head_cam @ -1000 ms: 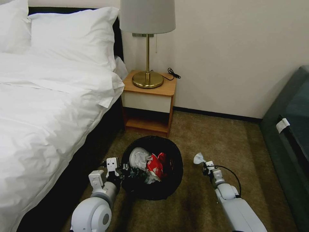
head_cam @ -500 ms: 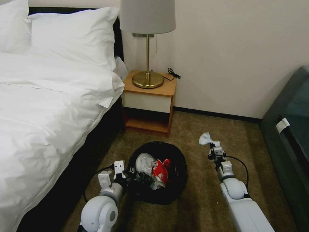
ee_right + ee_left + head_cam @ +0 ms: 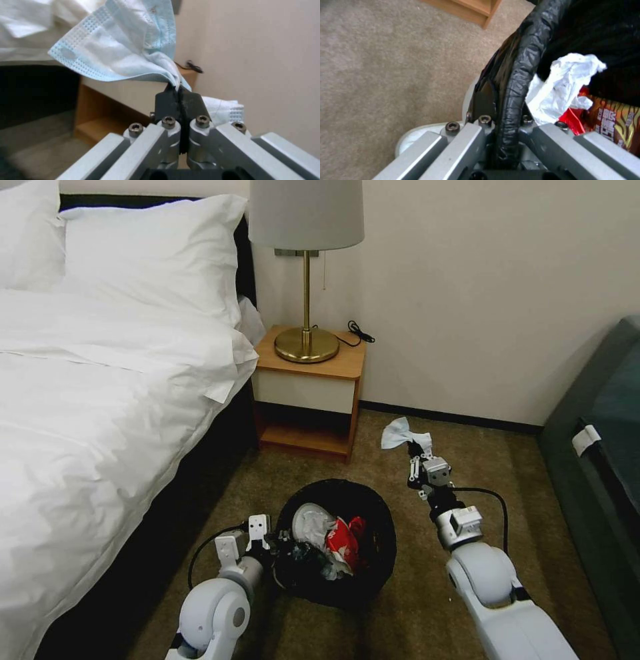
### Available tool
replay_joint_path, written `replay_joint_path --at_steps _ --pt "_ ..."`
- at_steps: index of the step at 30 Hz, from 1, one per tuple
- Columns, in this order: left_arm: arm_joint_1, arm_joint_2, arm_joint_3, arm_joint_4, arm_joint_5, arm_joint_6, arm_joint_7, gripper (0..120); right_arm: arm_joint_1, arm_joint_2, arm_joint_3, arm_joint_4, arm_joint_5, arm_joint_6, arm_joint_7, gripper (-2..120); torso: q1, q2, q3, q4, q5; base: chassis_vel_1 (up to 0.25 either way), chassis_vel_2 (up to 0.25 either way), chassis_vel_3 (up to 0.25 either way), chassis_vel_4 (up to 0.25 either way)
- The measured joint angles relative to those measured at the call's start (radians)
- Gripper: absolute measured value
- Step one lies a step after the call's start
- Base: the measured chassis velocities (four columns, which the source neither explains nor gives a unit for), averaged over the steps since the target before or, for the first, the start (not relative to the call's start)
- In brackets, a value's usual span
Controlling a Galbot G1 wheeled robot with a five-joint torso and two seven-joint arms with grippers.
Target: Pick up the trash bin, then pick up the garbage on the floor and place it into the trash bin.
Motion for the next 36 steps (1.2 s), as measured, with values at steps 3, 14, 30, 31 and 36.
replay_joint_path --at_steps 3,14,30,31,36 --pt "-0.008 0.001 0.002 0.003 -0.033 0.02 -0.013 0 -0.033 -0.017 -0.023 0.038 -0.006 -0.002 0.0 0 0.0 0.0 0.0 0.0 0.0002 0.0 0.0 0.0 0.0" --pt "-0.007 0.029 0.013 -0.022 -0.222 0.094 -0.149 0 -0.131 -0.047 -0.081 0.127 -0.058 0.009 -0.011 0 0.0 0.0 0.0 0.0001 0.0001 0.0 0.0 0.0 0.0" --pt "0.002 0.018 0.008 -0.038 -0.198 0.094 -0.163 0 -0.15 0.0 -0.149 0.11 -0.102 0.032 -0.024 0 0.0 0.0 0.0 0.0001 0.0001 0.0 0.0 0.0 0.0" --pt "0.002 0.018 0.008 -0.038 -0.198 0.094 -0.163 0 -0.15 0.0 -0.149 0.11 -0.102 0.032 -0.024 0 0.0 0.0 0.0 0.0001 0.0001 0.0 0.0 0.0 0.0" --pt "-0.001 0.012 0.003 -0.036 -0.189 0.093 -0.163 0 -0.152 0.018 -0.171 0.096 -0.116 0.035 -0.024 0 0.0 0.0 0.0 0.0 0.0001 0.0 0.0 0.0 0.0"
